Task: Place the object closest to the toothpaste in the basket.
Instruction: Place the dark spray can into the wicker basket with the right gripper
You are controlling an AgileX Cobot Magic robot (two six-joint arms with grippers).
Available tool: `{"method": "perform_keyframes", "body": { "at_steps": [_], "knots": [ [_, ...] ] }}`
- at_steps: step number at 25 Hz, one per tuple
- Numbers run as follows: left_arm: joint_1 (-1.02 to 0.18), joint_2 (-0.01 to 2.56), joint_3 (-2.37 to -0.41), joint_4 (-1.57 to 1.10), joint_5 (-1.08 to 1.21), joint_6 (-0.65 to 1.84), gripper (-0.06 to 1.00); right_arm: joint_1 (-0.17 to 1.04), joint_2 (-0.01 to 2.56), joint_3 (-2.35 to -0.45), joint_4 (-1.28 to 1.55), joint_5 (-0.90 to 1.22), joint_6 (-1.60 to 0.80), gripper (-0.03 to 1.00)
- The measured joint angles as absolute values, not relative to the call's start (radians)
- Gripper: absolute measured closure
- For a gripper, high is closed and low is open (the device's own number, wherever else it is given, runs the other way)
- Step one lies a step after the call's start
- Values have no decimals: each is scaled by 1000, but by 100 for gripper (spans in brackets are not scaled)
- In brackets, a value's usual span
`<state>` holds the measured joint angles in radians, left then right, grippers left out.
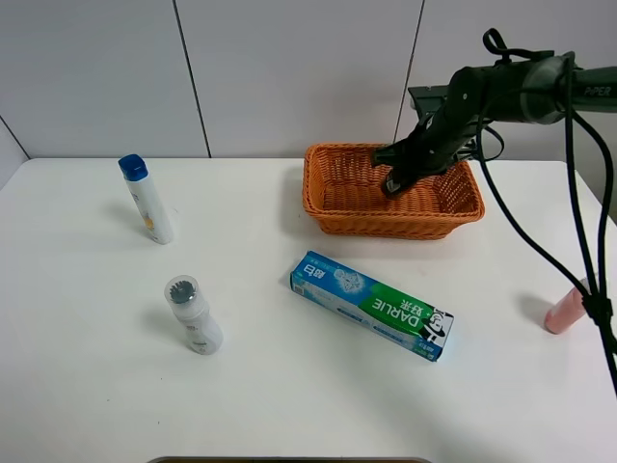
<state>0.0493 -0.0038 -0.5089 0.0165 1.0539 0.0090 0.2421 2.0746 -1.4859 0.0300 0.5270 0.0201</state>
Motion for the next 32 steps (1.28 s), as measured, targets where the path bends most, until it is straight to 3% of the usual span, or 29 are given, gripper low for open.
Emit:
{"method": "perform_keyframes", "body": {
  "at_steps": [21,24,29,32],
  "knots": [
    [49,-4,-509,16,1054,9,0,242,2102,-1486,30,523,20,61],
    [49,-4,-509,16,1054,9,0,242,2102,-1486,30,521,20,50],
    [49,-4,-509,16,1054,9,0,242,2102,-1491,30,505,20,17],
    [49,-4,-509,16,1054,9,0,242,2101,-1491,30,503,20,3]
  ]
}}
